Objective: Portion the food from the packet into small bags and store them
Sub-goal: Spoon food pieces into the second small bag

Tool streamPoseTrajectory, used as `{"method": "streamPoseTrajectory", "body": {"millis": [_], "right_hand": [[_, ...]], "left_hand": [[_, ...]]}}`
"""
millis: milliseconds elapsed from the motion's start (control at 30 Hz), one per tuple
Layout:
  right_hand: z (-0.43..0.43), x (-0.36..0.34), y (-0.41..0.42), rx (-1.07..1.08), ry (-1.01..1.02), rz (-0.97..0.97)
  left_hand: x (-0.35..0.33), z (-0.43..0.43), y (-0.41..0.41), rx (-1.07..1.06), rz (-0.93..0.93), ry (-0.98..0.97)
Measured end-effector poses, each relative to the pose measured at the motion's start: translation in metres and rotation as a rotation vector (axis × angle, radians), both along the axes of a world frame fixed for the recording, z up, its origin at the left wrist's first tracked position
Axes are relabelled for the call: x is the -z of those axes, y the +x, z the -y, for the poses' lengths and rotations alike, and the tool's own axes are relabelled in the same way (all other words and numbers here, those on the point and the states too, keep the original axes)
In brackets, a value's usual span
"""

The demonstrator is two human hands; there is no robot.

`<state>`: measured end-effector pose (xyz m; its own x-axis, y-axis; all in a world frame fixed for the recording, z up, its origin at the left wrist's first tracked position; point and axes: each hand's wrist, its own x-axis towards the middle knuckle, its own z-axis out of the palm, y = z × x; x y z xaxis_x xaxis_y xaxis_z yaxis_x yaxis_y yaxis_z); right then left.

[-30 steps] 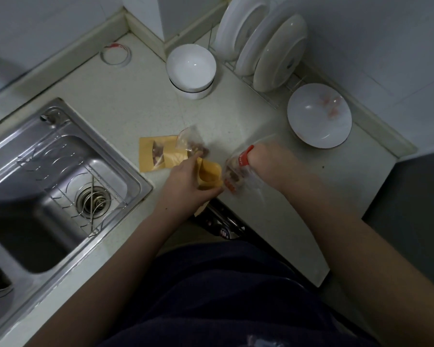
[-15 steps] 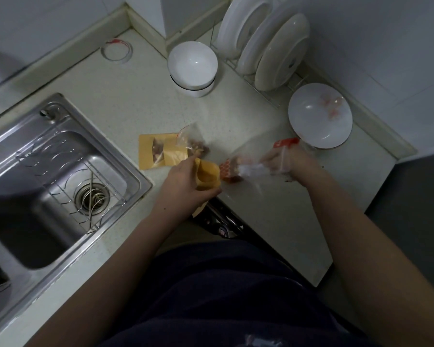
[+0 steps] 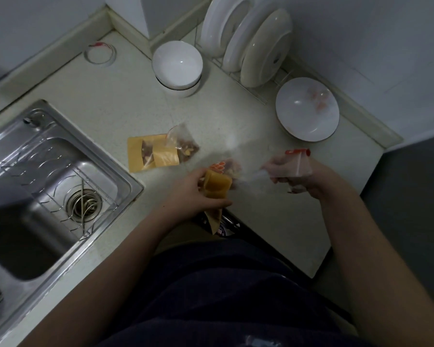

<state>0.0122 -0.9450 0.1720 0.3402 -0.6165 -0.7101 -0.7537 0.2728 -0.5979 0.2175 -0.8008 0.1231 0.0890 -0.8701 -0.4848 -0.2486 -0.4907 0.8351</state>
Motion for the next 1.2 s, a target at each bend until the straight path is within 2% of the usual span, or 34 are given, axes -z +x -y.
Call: {"method": "streamPoseTrajectory", "body": {"millis": [167,300,467,600,800,967,1200], "right_hand": [[-0.003,-0.01,-0.015,0.034,0.029,0.027],[0.0,-0.015,-0.031,0.144,0.022,0.113],[0.01,-0.023,-0.053,0.278,0.021,0.21],[0.013,-0.034,-0.067,0.262,-0.103,0.183],[0.012,-0.04,-0.076,0.363,-0.252,0.185],[0.009,-0.043,-0.072,0.448,-0.268,0.225],[0.003,-0.05,-0.054,0.466,-0.327,0.299]], "left_hand": [[0.001,0.003,-0.001,-0.03,-0.085,0.033],[0.001,0.006,-0.002,-0.059,-0.181,0.038],[0.005,0.01,-0.004,-0.073,-0.212,0.054],[0.012,0.018,-0.007,-0.014,-0.22,0.071],[0.017,0.03,-0.022,0.13,-0.157,0.04],[0.015,0.032,-0.034,0.212,-0.1,-0.023],[0.017,0.023,-0.028,0.128,0.0,-0.099]]}}
